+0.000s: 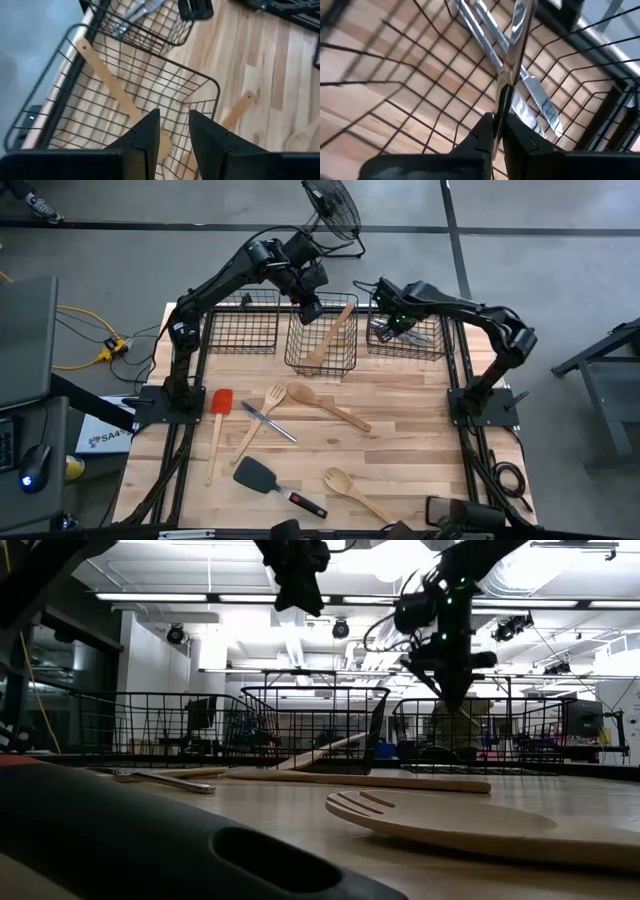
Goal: Pick & Place Kitchen Items
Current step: Put the silver table knife into the right wire basket
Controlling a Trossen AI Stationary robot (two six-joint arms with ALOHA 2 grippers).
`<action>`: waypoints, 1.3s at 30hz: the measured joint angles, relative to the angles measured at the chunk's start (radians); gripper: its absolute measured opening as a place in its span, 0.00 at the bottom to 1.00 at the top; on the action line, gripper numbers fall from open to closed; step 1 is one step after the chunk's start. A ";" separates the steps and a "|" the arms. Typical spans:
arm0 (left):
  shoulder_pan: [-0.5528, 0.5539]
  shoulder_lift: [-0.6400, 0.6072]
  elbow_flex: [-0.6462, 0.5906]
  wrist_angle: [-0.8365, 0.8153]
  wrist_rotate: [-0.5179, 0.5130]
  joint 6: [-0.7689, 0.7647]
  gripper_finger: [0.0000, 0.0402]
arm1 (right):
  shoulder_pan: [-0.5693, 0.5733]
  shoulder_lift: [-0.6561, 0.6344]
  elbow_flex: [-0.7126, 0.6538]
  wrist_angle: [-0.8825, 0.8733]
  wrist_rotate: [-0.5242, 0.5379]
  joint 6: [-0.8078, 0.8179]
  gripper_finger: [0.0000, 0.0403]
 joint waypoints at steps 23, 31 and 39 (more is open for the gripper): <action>0.000 -0.009 -0.049 -0.003 -0.006 0.047 0.25 | -0.039 0.102 -0.001 -0.174 0.052 -0.022 0.13; 0.000 -0.009 -0.049 -0.015 -0.006 0.046 0.25 | -0.042 0.102 -0.001 -0.177 0.018 -0.025 0.18; 0.000 -0.009 -0.049 -0.015 -0.007 0.024 0.25 | -0.042 0.041 0.020 -0.175 0.014 -0.019 0.21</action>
